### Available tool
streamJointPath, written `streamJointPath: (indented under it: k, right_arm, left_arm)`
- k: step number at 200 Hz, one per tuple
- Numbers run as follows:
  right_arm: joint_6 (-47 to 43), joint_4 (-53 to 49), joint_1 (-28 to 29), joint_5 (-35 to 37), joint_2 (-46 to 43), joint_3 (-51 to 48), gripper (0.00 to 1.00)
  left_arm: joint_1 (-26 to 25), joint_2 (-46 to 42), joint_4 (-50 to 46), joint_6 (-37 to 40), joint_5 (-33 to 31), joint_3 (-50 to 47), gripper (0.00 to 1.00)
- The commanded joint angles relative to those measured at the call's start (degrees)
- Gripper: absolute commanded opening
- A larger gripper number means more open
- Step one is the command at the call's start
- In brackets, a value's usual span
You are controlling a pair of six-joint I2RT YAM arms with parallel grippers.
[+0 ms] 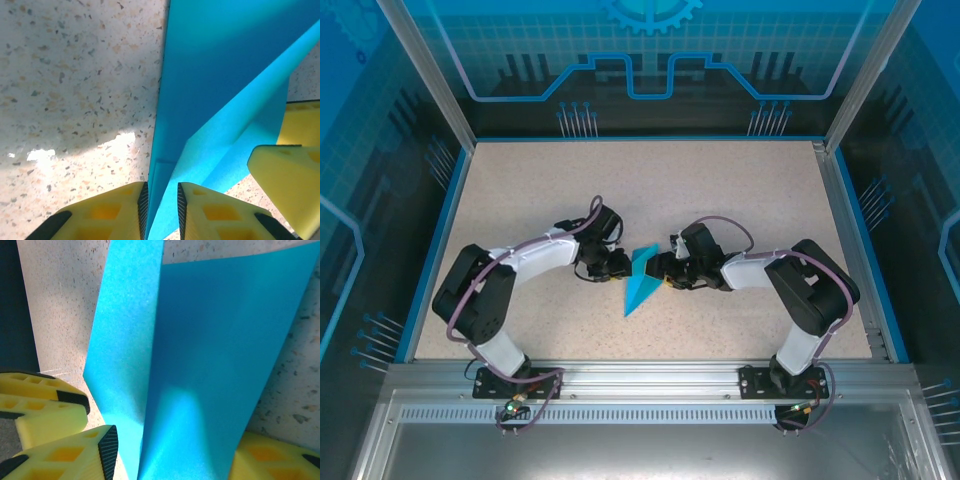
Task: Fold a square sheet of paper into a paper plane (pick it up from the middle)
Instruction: Turn over the paper at the center of the table.
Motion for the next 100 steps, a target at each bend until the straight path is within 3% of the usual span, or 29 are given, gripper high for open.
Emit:
streamJointPath:
  k: [1, 71, 100]
  right_arm:
    - [-0.52, 0.59, 1.1, -0.22, 0.28, 0.96, 0.54]
    - [-1.33, -1.04, 1.03, 0.15, 0.0, 1.52, 0.55]
    - [-1.1, -1.24, 1.03, 0.04, -0.15, 1.62, 0.55]
  left_arm:
    - [-0.13, -4.01, -0.15, -1.67, -0.79, -1.81, 0.26]
    - [-0.21, -4.43, 8.96, -5.97, 7.35, -4.97, 0.18]
    - [-0.14, -2.65, 10.61, -6.7, 7.44, -5.22, 0.17]
